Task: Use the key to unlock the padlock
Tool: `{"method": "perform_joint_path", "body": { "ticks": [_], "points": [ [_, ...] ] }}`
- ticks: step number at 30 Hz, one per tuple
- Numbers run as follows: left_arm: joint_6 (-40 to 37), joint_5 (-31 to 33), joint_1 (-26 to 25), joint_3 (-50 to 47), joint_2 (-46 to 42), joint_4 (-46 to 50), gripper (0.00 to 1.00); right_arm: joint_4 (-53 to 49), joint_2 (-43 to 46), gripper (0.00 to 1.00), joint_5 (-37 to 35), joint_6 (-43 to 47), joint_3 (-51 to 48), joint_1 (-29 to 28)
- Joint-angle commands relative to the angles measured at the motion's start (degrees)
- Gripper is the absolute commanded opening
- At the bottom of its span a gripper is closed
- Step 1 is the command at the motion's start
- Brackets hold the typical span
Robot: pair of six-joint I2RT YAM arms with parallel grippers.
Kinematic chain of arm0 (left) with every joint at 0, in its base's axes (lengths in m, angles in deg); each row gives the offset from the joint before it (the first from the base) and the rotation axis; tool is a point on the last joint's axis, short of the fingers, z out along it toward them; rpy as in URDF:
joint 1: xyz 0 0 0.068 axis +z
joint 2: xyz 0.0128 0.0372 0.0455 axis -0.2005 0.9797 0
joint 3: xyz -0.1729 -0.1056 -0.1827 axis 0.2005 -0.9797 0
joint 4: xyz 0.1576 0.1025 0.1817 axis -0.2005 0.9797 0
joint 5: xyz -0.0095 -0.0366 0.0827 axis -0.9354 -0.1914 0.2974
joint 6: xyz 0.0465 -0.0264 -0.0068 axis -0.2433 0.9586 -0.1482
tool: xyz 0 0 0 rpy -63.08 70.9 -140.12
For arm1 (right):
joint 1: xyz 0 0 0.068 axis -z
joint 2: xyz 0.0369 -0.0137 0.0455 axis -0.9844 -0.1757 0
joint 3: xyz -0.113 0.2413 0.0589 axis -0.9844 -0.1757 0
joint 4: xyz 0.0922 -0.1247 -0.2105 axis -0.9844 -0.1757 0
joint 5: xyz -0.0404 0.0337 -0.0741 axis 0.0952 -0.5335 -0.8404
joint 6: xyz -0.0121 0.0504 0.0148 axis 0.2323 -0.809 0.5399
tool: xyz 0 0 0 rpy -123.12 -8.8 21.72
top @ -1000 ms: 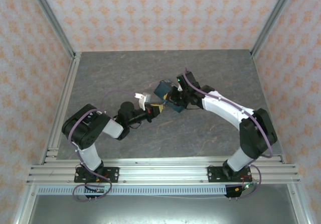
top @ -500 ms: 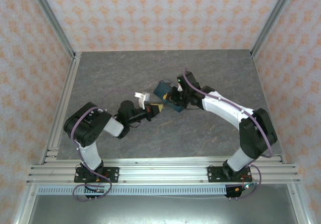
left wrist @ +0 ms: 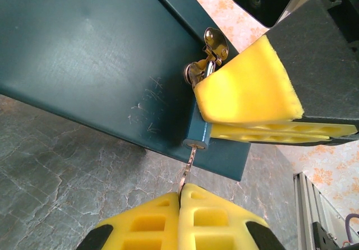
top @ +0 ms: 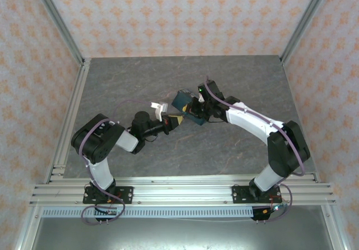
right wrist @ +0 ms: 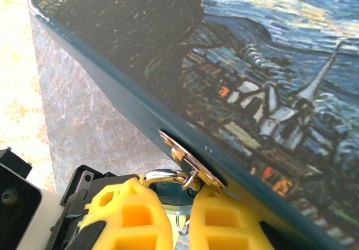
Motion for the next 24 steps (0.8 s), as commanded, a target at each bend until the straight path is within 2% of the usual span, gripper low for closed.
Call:
{"method": "perform_joint_path", "body": {
  "ticks": [1, 11, 18, 24],
  "points": [
    [0.8, 1.3, 0.3, 2.5, -1.1, -3.0, 0.0, -0.4, 0.8, 0.0, 3.1, 0.8, -1.2, -0.5],
    [1.4, 1.3, -0.6, 4.0, -1.8, -2.0, 0.0, -0.1, 0.3, 0.0, 3.1, 1.4, -2.8, -0.4],
    [-4.3, 2.9, -2.9, 3.2, -2.5, 4.5, 0.0, 2.0, -1.0, 0.0, 2.1, 1.7, -5.3, -1.6],
    [-5.9, 4.5, -4.5, -0.3, -2.5, 4.8, 0.0, 5.2, -2.1, 0.0, 1.1, 1.3, -7.9, -4.5]
  ]
}}
